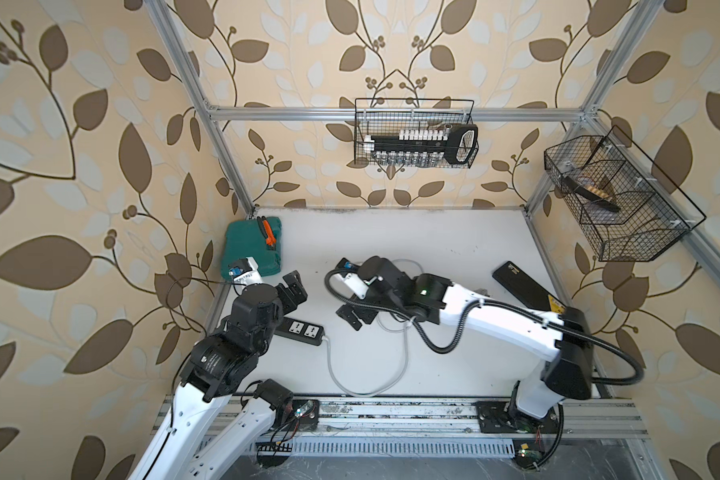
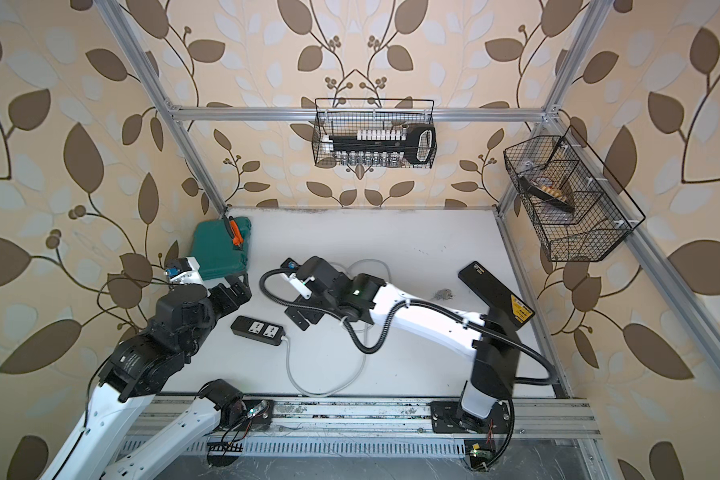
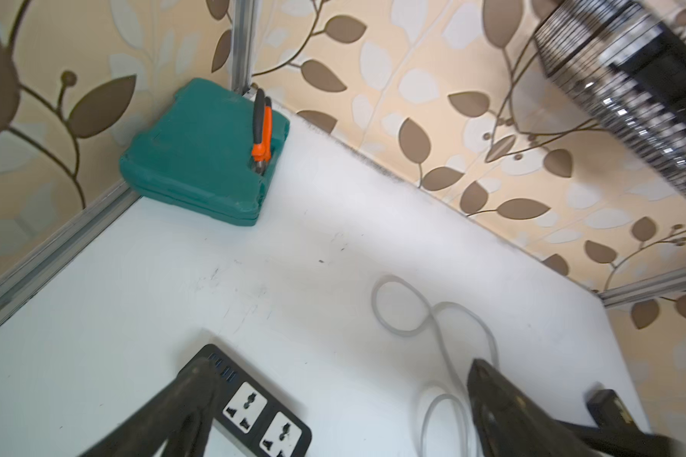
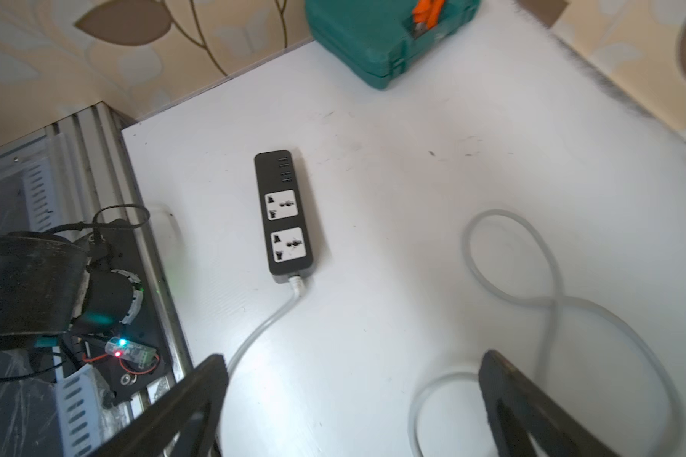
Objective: Unwrap the cord wrapped around the power strip
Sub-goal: Reset both arms
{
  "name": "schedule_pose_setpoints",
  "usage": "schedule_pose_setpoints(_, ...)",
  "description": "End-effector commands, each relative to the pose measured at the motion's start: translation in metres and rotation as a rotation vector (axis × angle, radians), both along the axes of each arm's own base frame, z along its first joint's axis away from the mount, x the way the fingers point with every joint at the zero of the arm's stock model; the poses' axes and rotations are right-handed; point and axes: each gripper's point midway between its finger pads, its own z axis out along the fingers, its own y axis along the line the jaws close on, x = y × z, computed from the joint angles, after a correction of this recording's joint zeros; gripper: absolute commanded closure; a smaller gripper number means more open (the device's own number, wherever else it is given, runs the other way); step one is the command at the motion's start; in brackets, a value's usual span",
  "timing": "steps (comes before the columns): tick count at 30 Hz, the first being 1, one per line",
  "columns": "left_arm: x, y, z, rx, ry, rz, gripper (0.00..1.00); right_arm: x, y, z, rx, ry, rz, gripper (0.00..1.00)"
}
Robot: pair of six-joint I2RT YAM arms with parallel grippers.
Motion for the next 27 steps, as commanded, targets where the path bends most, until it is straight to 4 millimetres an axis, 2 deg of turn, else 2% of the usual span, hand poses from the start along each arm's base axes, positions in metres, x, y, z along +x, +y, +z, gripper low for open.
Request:
schedule_pose_setpoints(1, 0.018, 0.016, -0.007, 0.08, -0.043, 0.118, 0.01, 0.035, -0.091, 0.003, 0.008, -0.068, -0.289, 0.01)
schedule_pose_setpoints(5, 0.038, 0.021, -0.026, 0.16, -0.022, 0.191, 0.01, 0.059, -0.225, -0.027, 0.077, -0.029, -0.629, 0.01)
schedule_pose_setpoints(8, 0.055, 0.023, -0.045, 0.213, 0.007, 0.214, 0.01, 0.074, -0.31, -0.045, 0.077, -0.068, -0.861, 0.01)
schedule_pose_setpoints(11, 0.072, 0.029, -0.069, 0.235, 0.045, 0.222, 0.01, 0.088, -0.374, -0.065, 0.058, -0.111, -1.066, 0.01)
schedule_pose_setpoints(13, 0.085, 0.031, -0.082, 0.247, 0.053, 0.191, 0.01, 0.098, -0.391, -0.078, 0.034, -0.173, -1.091, 0.01)
schedule_pose_setpoints(16, 0.1, 0.039, -0.103, 0.294, 0.048, 0.155, 0.01, 0.117, -0.394, -0.094, -0.048, -0.28, -1.043, 0.01)
schedule_pose_setpoints(19, 0.108, 0.047, -0.129, 0.308, 0.048, 0.127, 0.01, 0.134, -0.386, -0.112, -0.053, -0.31, -0.98, 0.01)
schedule_pose_setpoints(21, 0.108, 0.046, -0.14, 0.34, 0.029, 0.093, 0.01, 0.141, -0.381, -0.12, -0.028, -0.335, -0.942, 0.01)
schedule_pose_setpoints(24, 0.098, 0.045, -0.153, 0.369, -0.036, 0.069, 0.01, 0.143, -0.39, -0.144, -0.023, -0.337, -0.983, 0.01)
schedule_pose_setpoints(25, 0.096, 0.048, -0.152, 0.37, -0.061, 0.087, 0.01, 0.145, -0.391, -0.139, -0.003, -0.362, -0.984, 0.01)
schedule_pose_setpoints(27, 0.096, 0.048, -0.15, 0.363, -0.107, 0.093, 0.01, 0.141, -0.397, -0.145, -0.001, -0.322, -1.007, 0.02)
